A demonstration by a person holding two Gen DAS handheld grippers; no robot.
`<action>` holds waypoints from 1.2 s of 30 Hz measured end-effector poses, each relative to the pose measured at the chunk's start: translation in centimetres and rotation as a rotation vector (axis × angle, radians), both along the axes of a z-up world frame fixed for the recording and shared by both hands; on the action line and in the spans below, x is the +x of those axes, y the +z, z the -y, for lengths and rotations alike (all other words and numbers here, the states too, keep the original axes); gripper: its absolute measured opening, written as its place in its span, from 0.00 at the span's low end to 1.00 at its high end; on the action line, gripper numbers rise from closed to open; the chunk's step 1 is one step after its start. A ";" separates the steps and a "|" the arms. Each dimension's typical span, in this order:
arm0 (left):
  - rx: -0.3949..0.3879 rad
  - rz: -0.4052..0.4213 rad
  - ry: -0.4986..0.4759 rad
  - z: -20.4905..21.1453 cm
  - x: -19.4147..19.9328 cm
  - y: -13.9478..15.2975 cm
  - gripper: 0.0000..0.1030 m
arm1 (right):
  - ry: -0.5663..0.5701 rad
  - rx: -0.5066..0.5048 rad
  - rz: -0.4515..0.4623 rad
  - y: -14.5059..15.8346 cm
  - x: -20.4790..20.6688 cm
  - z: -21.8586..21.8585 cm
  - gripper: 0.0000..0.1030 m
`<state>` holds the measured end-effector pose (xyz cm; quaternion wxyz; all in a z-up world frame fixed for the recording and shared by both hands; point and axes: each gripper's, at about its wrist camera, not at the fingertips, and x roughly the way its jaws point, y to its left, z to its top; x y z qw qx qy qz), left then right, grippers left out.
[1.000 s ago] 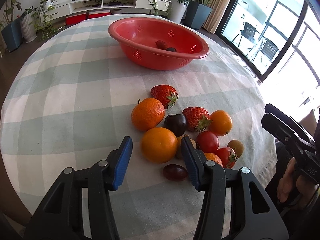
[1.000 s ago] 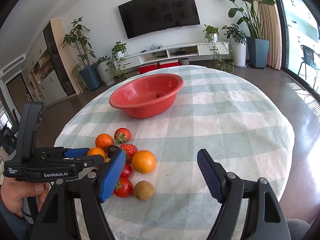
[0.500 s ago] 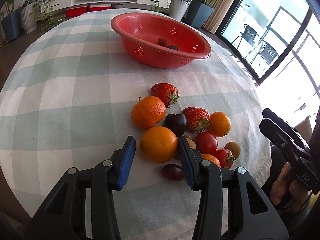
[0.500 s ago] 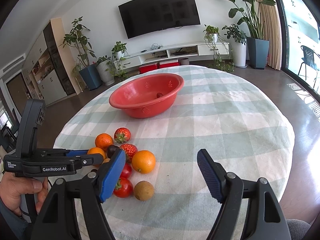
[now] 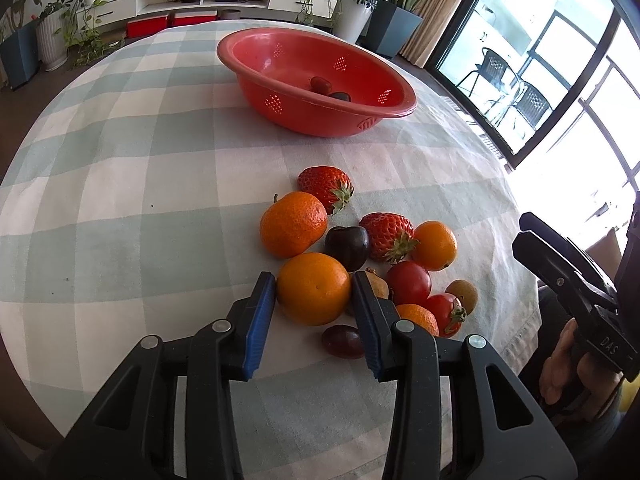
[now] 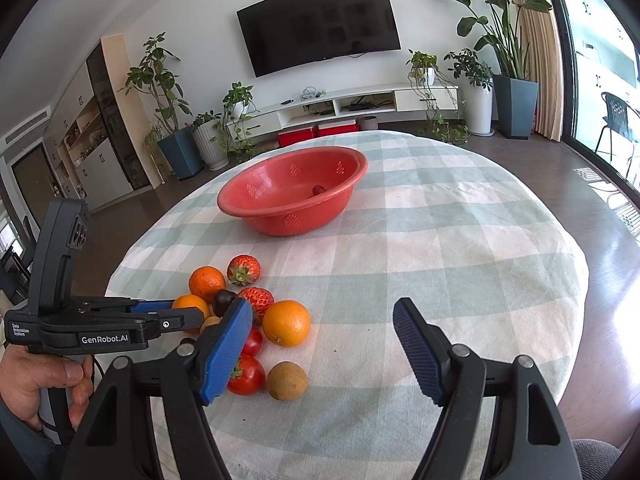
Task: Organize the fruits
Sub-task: 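Grasp a large orange with the left tool while the right tool grasps a small orange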
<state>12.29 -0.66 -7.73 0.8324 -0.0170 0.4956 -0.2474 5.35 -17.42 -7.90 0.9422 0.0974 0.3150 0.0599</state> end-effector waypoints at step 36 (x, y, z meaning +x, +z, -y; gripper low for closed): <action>-0.067 0.078 0.059 -4.8 -2.4 1.4 0.36 | 0.154 -0.088 -0.299 -2.4 5.6 -2.9 0.52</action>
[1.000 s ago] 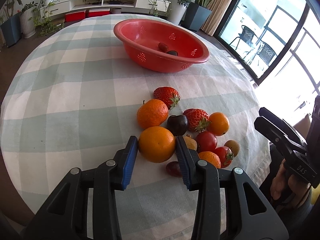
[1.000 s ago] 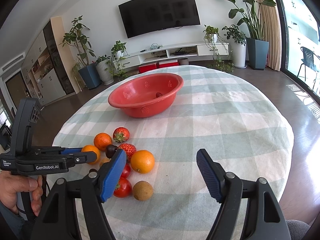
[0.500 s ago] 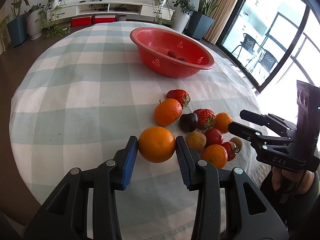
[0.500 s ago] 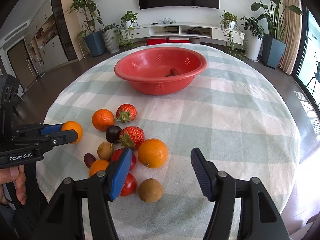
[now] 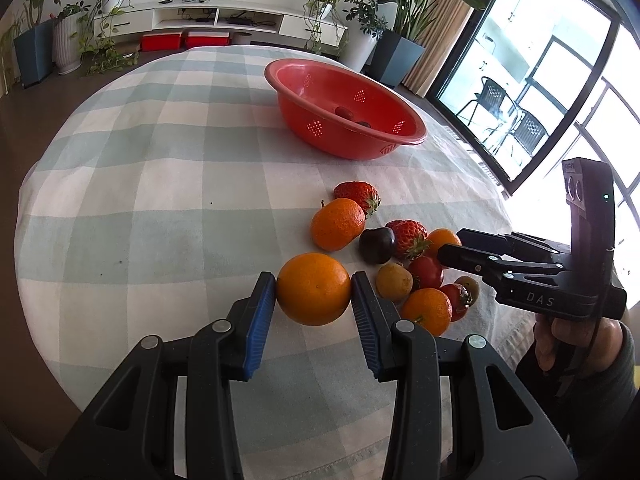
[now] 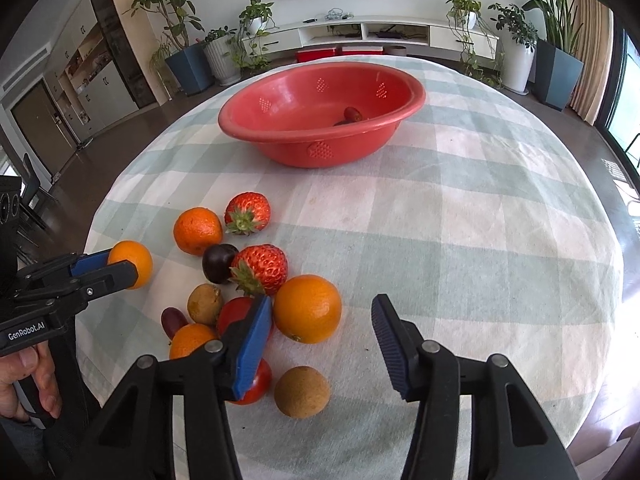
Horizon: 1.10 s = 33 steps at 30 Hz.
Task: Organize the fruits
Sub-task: 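Grasp a large orange with the left tool while the right tool grasps a small orange, then carry both oranges over the red bowl and lower them inside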
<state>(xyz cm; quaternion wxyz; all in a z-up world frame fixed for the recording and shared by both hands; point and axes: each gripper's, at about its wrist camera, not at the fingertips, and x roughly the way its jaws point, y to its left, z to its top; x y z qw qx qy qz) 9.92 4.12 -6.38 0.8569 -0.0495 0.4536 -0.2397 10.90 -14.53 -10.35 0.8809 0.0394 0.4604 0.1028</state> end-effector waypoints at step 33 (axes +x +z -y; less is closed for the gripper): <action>0.010 0.028 -0.001 0.2 1.0 1.7 0.36 | -0.057 0.319 0.041 3.4 1.2 5.6 0.38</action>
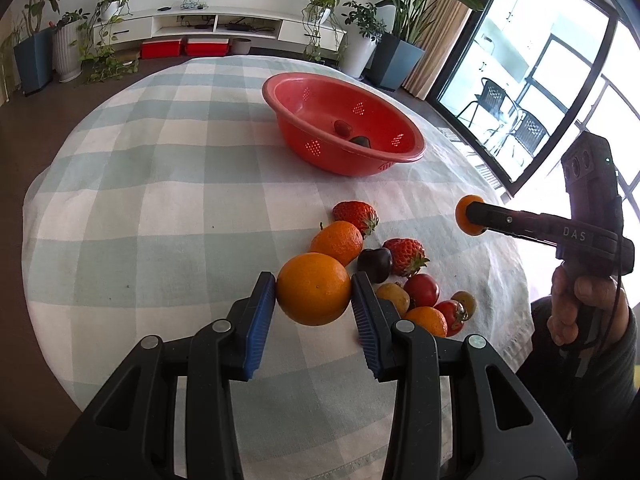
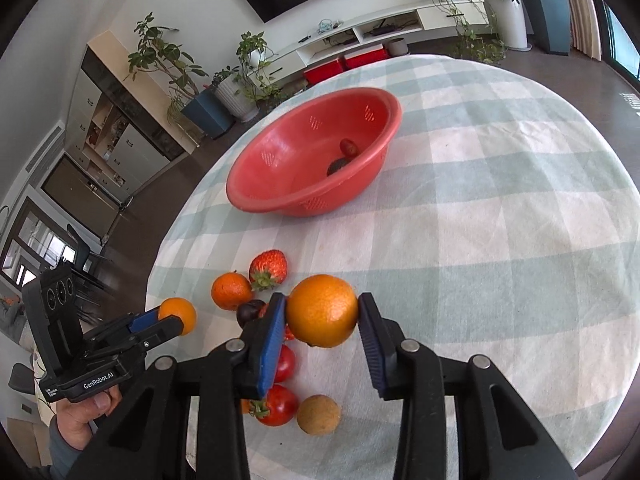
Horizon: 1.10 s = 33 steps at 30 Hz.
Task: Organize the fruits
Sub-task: 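Carry both oranges over the red bowl and lower them inside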
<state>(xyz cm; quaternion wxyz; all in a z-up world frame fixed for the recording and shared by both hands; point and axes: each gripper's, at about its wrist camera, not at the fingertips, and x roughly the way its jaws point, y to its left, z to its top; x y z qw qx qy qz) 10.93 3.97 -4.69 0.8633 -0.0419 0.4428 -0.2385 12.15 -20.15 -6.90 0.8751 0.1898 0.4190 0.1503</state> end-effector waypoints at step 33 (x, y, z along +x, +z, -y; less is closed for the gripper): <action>0.260 0.014 -0.141 12.2 19.1 -0.5 0.36 | 0.084 -0.427 0.094 -0.6 14.6 -4.3 0.39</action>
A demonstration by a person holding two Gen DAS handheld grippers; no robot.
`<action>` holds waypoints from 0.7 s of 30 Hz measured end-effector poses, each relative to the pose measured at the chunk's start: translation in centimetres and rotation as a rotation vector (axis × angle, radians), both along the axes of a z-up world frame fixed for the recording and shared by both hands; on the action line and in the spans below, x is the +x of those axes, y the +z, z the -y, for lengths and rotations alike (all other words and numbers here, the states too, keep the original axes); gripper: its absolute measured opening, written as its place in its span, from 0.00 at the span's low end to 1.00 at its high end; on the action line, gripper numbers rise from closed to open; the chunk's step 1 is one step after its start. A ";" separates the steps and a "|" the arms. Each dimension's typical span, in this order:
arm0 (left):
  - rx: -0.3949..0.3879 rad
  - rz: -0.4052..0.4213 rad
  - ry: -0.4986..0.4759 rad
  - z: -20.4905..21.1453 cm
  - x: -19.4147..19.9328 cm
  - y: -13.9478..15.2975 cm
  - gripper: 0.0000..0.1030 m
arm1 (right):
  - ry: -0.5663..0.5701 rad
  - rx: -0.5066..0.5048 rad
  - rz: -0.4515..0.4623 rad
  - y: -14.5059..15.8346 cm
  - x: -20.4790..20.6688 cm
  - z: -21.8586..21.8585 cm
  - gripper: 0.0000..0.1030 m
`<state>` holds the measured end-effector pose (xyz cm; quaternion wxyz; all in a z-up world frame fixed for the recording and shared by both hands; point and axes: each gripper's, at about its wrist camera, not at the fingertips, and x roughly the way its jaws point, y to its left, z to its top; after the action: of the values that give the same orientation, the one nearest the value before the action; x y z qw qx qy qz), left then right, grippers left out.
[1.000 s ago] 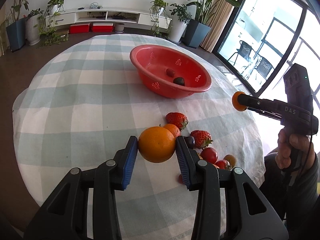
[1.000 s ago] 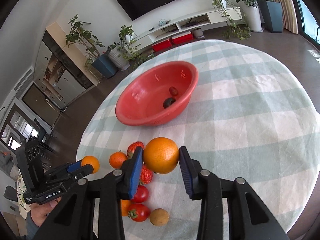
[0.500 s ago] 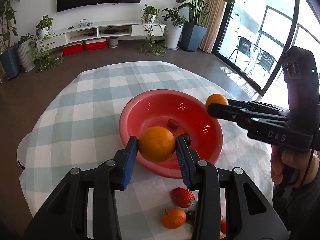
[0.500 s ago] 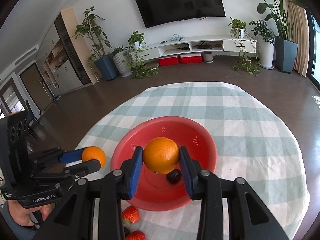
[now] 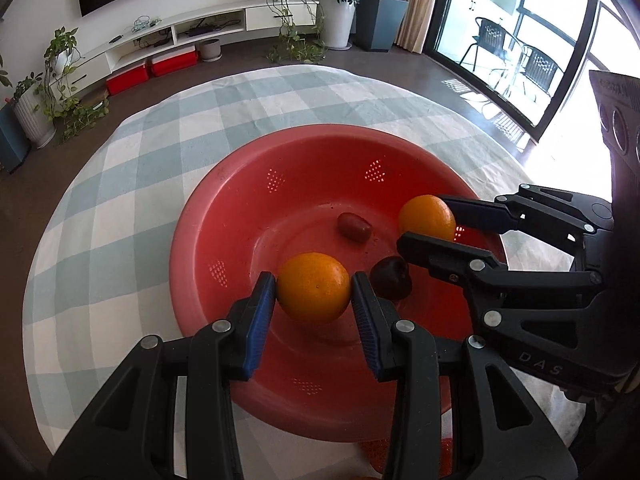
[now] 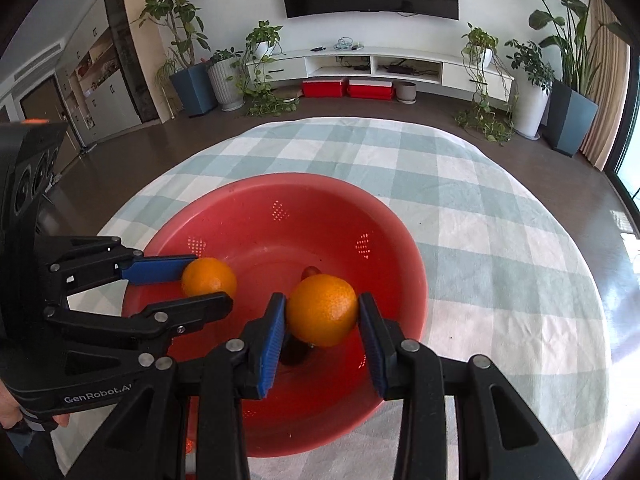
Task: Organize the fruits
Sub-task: 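Carry both oranges over the red bowl and lower them inside, then open both tools to release the oranges and withdraw toward the remaining fruit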
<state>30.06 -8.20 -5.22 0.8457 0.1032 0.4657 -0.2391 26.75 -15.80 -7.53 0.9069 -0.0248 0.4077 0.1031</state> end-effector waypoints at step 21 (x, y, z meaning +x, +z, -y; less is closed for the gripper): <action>0.035 0.028 -0.022 0.2 -0.2 -0.1 0.36 | 0.002 -0.074 0.033 0.0 -0.2 -0.6 0.39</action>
<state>29.87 -8.36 -5.34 0.8476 0.1264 0.4567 -0.2388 26.57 -15.23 -7.53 0.9118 -0.0604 0.3963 0.0884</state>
